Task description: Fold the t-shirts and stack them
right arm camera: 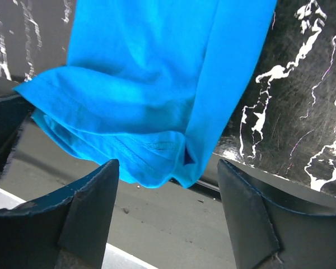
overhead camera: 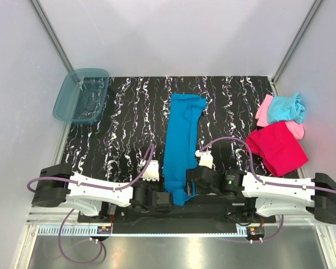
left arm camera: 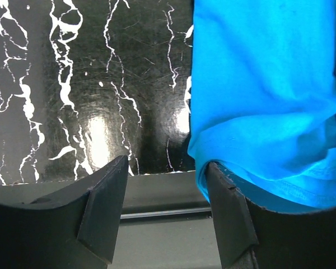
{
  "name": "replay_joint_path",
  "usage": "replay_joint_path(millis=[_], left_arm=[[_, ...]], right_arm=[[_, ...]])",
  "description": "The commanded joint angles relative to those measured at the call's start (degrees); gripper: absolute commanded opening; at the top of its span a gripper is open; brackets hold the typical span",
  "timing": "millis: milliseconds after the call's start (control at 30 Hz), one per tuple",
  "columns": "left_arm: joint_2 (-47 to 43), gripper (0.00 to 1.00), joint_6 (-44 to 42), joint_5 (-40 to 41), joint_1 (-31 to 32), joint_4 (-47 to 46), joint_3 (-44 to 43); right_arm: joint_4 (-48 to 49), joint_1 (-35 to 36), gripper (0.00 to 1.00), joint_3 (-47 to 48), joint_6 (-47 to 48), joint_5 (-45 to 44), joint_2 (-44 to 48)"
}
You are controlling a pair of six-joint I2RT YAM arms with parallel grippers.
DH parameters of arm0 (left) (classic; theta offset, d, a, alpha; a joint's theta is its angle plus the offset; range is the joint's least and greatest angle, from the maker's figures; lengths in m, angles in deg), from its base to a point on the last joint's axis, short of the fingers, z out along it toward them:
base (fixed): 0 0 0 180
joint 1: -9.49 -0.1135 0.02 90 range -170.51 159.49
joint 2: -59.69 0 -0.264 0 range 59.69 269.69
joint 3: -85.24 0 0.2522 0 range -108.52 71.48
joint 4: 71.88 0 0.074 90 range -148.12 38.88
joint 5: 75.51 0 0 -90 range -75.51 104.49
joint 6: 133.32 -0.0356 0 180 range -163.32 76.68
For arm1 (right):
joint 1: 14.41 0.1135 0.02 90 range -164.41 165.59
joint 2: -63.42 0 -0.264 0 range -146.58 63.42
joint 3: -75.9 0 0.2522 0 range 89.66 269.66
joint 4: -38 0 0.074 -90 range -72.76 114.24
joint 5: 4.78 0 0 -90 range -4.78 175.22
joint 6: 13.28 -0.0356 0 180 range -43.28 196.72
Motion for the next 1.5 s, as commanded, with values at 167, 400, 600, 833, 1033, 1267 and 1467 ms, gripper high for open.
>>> replay_joint_path(millis=[167,400,600,833,1033,1267,1467], left_arm=[[-3.23,0.61,1.69,6.97,0.24,3.46,-2.66],[-9.73,0.59,-1.91,13.74,0.24,6.10,-7.06],[-9.05,0.55,-2.36,12.69,0.94,5.84,-7.68],[-7.10,0.55,1.94,10.84,1.74,5.84,-4.69],[-5.96,0.56,4.23,11.28,1.74,4.96,-2.06],[-8.06,0.62,-1.11,8.04,1.65,-10.56,5.94],[-14.82,0.62,-11.74,3.21,0.86,-31.46,15.87]], right_arm=[[-5.30,-0.11,0.80,11.36,4.92,-10.33,2.57],[-6.71,-5.90,0.82,14.63,7.92,-11.92,1.69],[-4.79,-15.31,0.84,16.39,12.48,-9.90,0.55],[-2.15,-17.08,0.84,13.76,10.74,-4.46,-1.56],[-1.44,-17.08,0.84,5.15,5.29,-1.46,2.73],[-1.27,-17.08,0.83,-1.54,1.59,0.82,7.22],[-0.39,-16.99,0.82,-2.33,2.03,1.70,6.26]])
